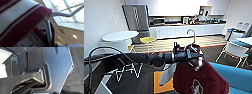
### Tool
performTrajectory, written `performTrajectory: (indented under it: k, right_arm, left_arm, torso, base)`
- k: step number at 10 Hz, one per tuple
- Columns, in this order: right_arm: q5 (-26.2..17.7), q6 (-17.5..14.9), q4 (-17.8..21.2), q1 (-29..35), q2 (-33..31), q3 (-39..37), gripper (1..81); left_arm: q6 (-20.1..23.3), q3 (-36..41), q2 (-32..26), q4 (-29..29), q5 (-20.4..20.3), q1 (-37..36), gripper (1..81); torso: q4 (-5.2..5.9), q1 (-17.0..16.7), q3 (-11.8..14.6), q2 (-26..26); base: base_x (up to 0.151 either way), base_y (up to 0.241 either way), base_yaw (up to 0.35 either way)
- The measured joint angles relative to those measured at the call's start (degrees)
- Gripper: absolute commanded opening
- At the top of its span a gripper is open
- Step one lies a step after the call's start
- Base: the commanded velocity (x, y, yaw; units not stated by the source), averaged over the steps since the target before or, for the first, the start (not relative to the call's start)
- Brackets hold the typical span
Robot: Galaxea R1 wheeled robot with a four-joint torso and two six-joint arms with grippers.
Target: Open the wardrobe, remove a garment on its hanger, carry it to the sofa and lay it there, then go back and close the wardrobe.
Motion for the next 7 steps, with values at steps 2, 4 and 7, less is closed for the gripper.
performTrajectory:
  k: [2, 4, 7]
  right_arm:
    - [0.00, 0.00, 0.02, 0.02, 0.00, 0.00, 81.1]
    - [0.00, 0.00, 0.00, 0.00, 0.00, 0.00, 81.1]
    - [-0.06, 0.00, 0.00, 0.02, 0.09, 0.00, 81.1]
  left_arm:
    - [0.00, 0.00, -0.01, 0.00, 0.17, -0.02, 1.0]
    - [0.02, 0.00, -0.01, 0.01, 0.20, 0.00, 1.0]
    - [0.00, 0.09, -0.34, 0.04, 0.24, 0.00, 1.0]
  torso:
    - [0.00, 0.00, 0.00, 0.00]
    - [0.00, 0.00, 0.00, 0.00]
    - [0.00, 0.00, 0.00, 0.00]
  base:
    - [0.000, 0.000, -0.219]
    - [0.000, 0.000, -0.223]
    - [0.000, 0.000, -0.227]
